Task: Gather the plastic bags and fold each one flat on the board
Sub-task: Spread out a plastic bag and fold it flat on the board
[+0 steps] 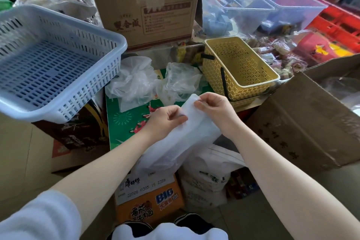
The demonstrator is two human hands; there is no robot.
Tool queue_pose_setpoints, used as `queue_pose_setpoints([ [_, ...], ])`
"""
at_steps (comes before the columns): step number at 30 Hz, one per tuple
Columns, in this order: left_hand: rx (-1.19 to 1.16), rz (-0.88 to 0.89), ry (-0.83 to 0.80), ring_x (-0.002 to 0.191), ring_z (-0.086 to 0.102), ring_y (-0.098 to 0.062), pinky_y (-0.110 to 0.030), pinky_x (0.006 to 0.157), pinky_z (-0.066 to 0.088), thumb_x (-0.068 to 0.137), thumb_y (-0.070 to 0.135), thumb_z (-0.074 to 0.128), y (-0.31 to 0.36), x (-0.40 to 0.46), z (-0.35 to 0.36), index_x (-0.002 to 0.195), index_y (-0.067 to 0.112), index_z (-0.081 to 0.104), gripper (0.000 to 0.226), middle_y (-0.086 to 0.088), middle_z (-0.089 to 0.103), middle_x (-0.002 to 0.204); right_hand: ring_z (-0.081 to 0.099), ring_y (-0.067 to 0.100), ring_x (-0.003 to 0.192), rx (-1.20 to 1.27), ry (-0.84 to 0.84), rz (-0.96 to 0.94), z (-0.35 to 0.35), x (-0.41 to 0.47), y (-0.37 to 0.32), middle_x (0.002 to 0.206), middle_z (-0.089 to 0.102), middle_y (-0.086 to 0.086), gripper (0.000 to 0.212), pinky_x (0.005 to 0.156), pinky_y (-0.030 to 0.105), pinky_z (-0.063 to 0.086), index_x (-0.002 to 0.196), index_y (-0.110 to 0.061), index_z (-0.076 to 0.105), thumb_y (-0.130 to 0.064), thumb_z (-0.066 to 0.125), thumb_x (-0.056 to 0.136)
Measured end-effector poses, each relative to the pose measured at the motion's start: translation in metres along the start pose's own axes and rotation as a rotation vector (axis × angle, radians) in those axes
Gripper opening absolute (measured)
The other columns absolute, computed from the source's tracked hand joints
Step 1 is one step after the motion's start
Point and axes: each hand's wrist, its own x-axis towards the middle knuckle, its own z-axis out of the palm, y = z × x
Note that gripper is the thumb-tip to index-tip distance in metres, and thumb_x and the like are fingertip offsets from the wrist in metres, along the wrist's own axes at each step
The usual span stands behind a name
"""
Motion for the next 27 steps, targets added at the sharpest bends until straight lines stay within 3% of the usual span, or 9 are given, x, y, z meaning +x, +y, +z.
queue_pose_setpoints([
  [4,-0.012,-0.039,0.073,0.053,0.048,0.001,-0.015,0.055,0.038,0.09,0.02,0.059,-0.001,-0.007,0.001,0.077,0.017,0.062,0.014,0.015,0.058,0.058,0.039,0.016,0.063,0.035,0.257,0.015,-0.013,0.009,0.01,0.067,0.045,0.003,0.013,0.056,0.028,0.032,0.079,-0.009,0.062,-0.017,0.06,0.089],
  [9,-0.087,-0.191,0.072,0.05,0.05,0.001,-0.013,0.05,0.038,0.071,0.049,0.064,-0.014,-0.036,-0.013,0.075,0.015,0.064,0.035,0.011,0.06,0.056,0.038,0.017,0.061,0.047,0.23,0.136,-0.025,0.024,0.027,0.067,0.043,0.005,0.02,0.055,0.028,0.033,0.084,-0.007,0.056,-0.024,0.053,0.093],
  [12,-0.005,-0.264,-0.081,0.043,0.043,0.003,-0.009,0.048,0.033,0.074,0.033,0.072,-0.018,-0.051,-0.019,0.05,0.028,0.06,0.026,0.014,0.051,0.045,0.036,0.008,0.055,-0.01,0.189,0.173,-0.021,0.029,0.043,0.062,0.042,-0.002,0.017,0.048,0.016,0.031,0.082,-0.01,0.057,-0.022,0.051,0.094],
  [15,0.152,-0.378,-0.211,0.04,0.033,0.0,-0.011,0.048,0.028,0.085,0.023,0.065,-0.025,-0.062,-0.03,0.04,0.028,0.047,0.049,0.013,0.036,0.041,0.039,0.009,0.062,-0.032,0.248,0.221,-0.015,0.039,0.057,0.07,0.046,0.0,0.02,0.057,0.021,0.033,0.091,-0.006,0.059,-0.023,0.049,0.095],
  [19,0.128,-0.413,-0.049,0.048,0.029,-0.004,-0.024,0.057,0.026,0.089,0.019,0.06,-0.048,-0.076,-0.05,0.054,0.021,0.036,0.042,0.012,0.031,0.051,0.052,0.021,0.087,-0.191,0.321,0.327,-0.013,0.054,0.068,0.091,0.058,0.004,0.022,0.075,0.032,0.044,0.105,-0.007,0.057,-0.024,0.047,0.095],
  [21,0.134,-0.385,0.027,0.05,0.034,-0.003,-0.027,0.061,0.03,0.089,0.019,0.06,-0.053,-0.078,-0.057,0.055,0.023,0.044,0.038,0.012,0.036,0.051,0.048,0.029,0.115,-0.489,0.273,0.333,0.0,0.054,0.065,0.124,0.054,0.011,0.032,0.097,0.042,0.041,0.124,-0.012,0.049,-0.022,0.05,0.094],
  [22,0.157,-0.37,0.035,0.05,0.037,-0.002,-0.027,0.061,0.031,0.089,0.022,0.06,-0.052,-0.076,-0.06,0.054,0.026,0.049,0.037,0.013,0.04,0.051,0.04,0.03,0.125,-0.593,0.231,0.235,0.011,0.052,0.059,0.136,0.046,0.012,0.042,0.103,0.042,0.035,0.132,-0.014,0.043,-0.018,0.053,0.092],
  [25,0.173,-0.326,0.01,0.053,0.045,-0.004,-0.02,0.058,0.036,0.087,0.033,0.061,-0.038,-0.069,-0.069,0.064,0.027,0.056,0.024,0.012,0.049,0.055,0.038,0.025,0.13,-0.637,-0.192,-0.252,0.058,0.036,0.031,0.139,0.047,0.006,0.048,0.11,0.037,0.023,0.136,-0.017,0.044,-0.01,0.056,0.09],
  [27,0.127,-0.301,0.001,0.057,0.048,-0.006,-0.019,0.057,0.039,0.086,0.034,0.061,-0.026,-0.067,-0.076,0.076,0.02,0.062,0.017,0.009,0.055,0.063,0.037,0.019,0.131,-0.711,-0.472,-0.378,0.088,0.022,0.017,0.135,0.052,0.001,0.039,0.113,0.036,0.009,0.132,-0.02,0.049,-0.016,0.051,0.093],
])
